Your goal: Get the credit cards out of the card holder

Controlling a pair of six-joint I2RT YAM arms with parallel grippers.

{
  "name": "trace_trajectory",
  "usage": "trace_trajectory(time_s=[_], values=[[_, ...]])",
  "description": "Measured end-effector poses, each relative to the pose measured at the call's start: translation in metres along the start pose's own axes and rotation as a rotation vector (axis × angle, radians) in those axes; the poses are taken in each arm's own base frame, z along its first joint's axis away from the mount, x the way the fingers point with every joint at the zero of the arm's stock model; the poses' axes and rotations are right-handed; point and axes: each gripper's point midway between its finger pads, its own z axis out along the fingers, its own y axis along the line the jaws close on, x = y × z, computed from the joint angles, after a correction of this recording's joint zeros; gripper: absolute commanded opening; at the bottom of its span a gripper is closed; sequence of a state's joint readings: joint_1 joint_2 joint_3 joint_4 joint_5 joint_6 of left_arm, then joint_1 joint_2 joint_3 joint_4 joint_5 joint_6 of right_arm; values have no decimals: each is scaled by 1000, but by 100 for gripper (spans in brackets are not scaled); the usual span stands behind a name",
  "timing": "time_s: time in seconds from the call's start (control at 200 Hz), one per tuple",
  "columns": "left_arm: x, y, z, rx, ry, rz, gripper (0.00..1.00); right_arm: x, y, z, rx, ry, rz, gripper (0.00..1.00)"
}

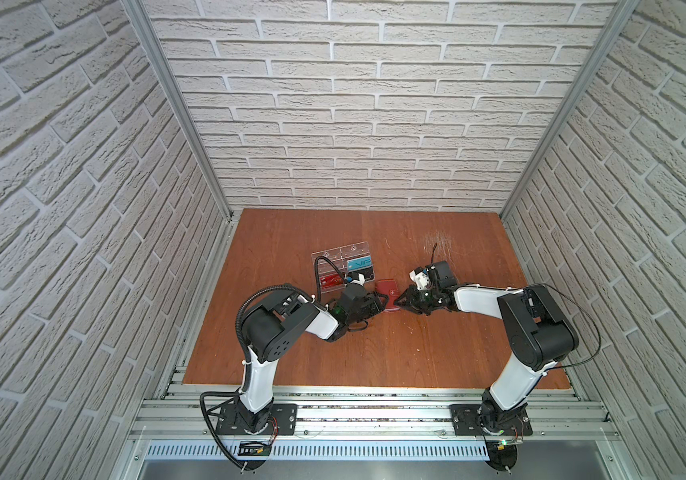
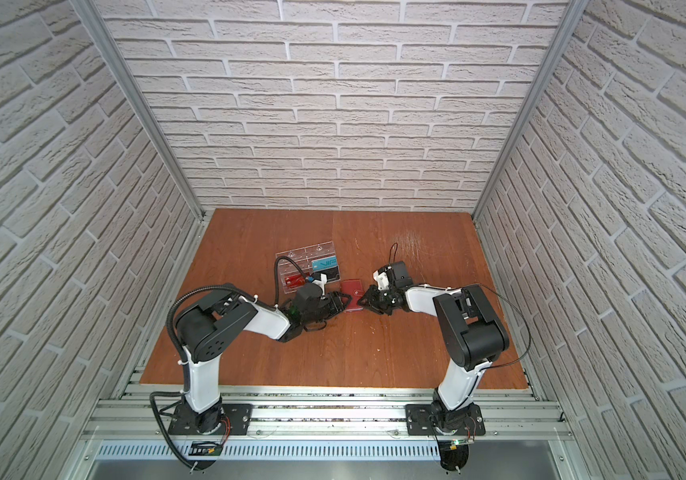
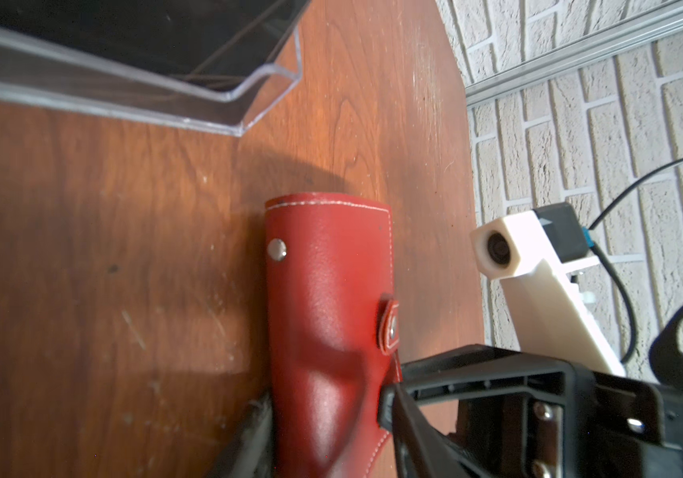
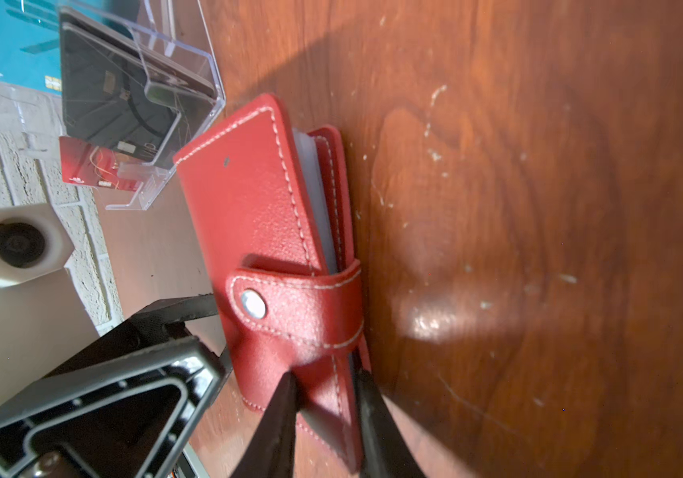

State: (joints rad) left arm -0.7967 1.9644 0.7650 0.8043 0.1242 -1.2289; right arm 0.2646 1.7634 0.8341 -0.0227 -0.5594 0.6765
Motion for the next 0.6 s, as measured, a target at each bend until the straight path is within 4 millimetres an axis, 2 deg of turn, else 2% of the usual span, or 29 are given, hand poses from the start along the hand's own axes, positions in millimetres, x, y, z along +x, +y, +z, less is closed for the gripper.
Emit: trace_trajectory(time_s=[0.6], values=[[-10,2,6,15,-74,8,41,-10,6,7,-23,5,17,22]])
